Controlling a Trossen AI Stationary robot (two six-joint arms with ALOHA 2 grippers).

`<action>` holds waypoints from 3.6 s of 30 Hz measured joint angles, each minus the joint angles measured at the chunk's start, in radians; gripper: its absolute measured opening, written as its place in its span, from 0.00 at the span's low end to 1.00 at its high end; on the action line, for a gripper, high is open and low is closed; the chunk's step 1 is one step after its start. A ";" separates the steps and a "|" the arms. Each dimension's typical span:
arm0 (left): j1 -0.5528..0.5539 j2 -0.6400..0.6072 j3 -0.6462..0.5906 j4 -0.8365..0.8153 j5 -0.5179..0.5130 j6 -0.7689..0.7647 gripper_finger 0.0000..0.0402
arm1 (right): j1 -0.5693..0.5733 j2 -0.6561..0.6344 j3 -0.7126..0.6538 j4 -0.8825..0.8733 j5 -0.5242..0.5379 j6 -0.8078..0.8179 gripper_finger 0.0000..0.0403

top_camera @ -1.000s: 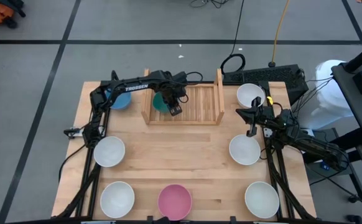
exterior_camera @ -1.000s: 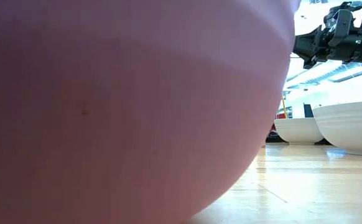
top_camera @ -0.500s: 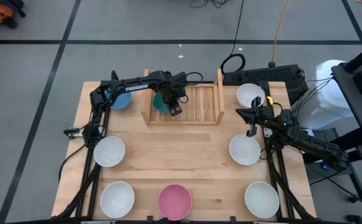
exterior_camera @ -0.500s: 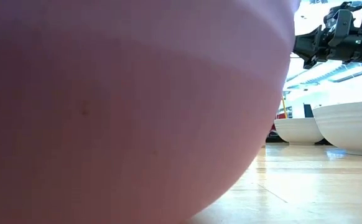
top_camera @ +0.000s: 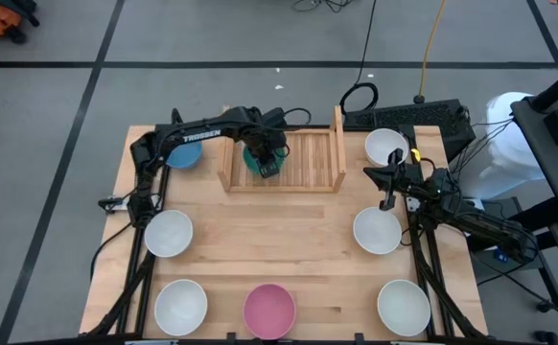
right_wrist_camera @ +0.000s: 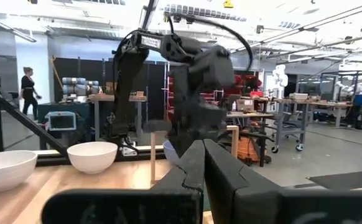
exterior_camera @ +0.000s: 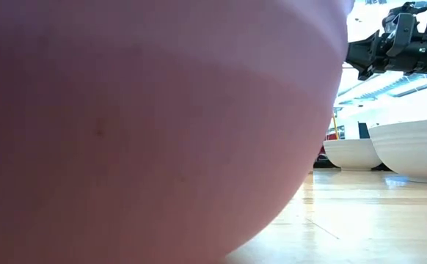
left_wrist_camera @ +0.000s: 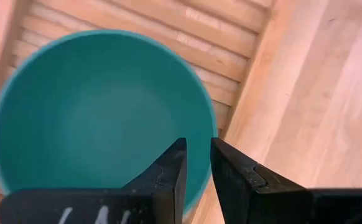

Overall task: Place and stack bowls onto a shelf
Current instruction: Put the dark green bowl on the shelf

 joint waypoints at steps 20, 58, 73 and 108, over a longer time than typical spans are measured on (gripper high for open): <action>-0.038 -0.056 0.002 0.264 -0.010 -0.092 0.03 | 0.000 0.000 0.000 0.001 0.000 -0.007 0.00; -0.050 0.104 0.001 0.254 -0.108 -0.139 0.00 | 0.000 0.000 0.000 0.002 0.000 -0.007 0.00; -0.040 0.161 0.001 0.187 -0.117 -0.136 0.00 | 0.000 0.000 0.000 0.003 -0.001 -0.007 0.00; -0.019 0.130 0.000 0.106 -0.068 -0.127 0.00 | 0.000 0.002 0.000 0.008 -0.001 -0.007 0.00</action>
